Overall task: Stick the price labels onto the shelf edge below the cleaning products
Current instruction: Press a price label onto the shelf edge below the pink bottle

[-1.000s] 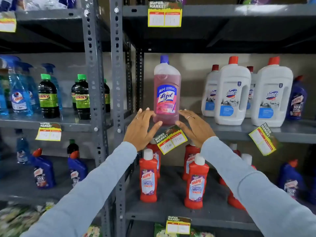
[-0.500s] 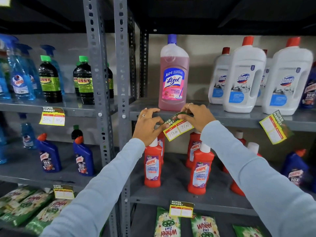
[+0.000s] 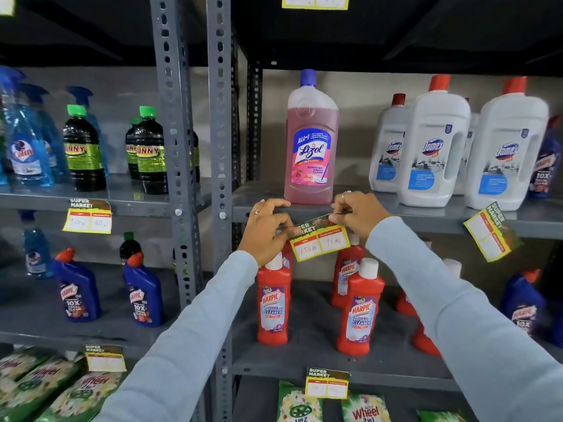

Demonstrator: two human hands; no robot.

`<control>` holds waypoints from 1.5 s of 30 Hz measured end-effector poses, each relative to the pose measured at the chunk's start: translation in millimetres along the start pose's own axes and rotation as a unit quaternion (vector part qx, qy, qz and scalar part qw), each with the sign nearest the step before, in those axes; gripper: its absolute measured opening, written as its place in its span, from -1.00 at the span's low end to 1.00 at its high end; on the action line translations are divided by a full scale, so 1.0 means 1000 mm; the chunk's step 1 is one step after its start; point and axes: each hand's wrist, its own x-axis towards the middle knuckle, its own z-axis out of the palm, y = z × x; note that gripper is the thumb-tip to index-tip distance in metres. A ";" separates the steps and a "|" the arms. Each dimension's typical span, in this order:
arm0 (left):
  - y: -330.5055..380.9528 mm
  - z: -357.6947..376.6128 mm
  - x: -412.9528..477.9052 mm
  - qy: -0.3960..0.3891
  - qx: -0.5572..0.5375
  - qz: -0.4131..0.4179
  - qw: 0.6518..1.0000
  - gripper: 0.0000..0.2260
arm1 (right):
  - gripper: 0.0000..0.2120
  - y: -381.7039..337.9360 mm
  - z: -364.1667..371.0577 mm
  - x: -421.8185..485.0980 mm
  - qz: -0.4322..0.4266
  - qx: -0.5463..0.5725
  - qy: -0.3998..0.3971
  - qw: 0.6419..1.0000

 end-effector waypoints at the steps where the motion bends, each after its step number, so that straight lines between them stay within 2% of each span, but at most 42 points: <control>1: -0.002 -0.002 0.000 -0.011 0.002 0.009 1.000 -0.84 | -0.76 0.002 0.001 -0.003 -0.002 0.013 0.003 1.000; 3: -0.005 -0.006 -0.001 -0.027 0.038 0.021 0.999 -0.85 | -0.81 0.004 0.007 -0.011 -0.011 0.005 0.011 1.000; 6: -0.008 -0.010 -0.002 -0.031 0.080 0.018 0.996 -0.85 | -0.91 0.008 0.025 -0.018 -0.036 -0.091 0.019 0.995; 10: -0.010 -0.006 -0.002 -0.010 0.111 0.025 0.993 -0.82 | -0.90 0.013 0.036 -0.021 -0.040 -0.144 0.038 0.988; 13: -0.009 -0.004 0.002 0.005 0.126 0.031 0.992 -0.83 | -0.85 0.012 0.034 -0.018 -0.023 -0.134 0.033 0.990; 17: -0.008 -0.012 0.013 -0.012 0.101 0.041 0.994 -0.82 | -0.81 0.011 0.027 -0.015 -0.021 -0.096 0.037 0.995; 22: -0.004 -0.024 0.030 -0.039 0.047 0.002 0.998 -0.78 | -0.79 0.005 0.018 -0.007 0.012 -0.007 0.063 0.998; 34: 0.005 -0.024 0.035 -0.025 0.020 -0.046 0.998 -0.75 | -0.78 0.003 0.022 -0.002 0.036 -0.011 0.083 0.996; 45: 0.004 -0.024 0.031 -0.007 0.016 -0.031 0.999 -0.73 | -0.76 0.011 0.030 0.000 0.036 -0.034 0.113 0.992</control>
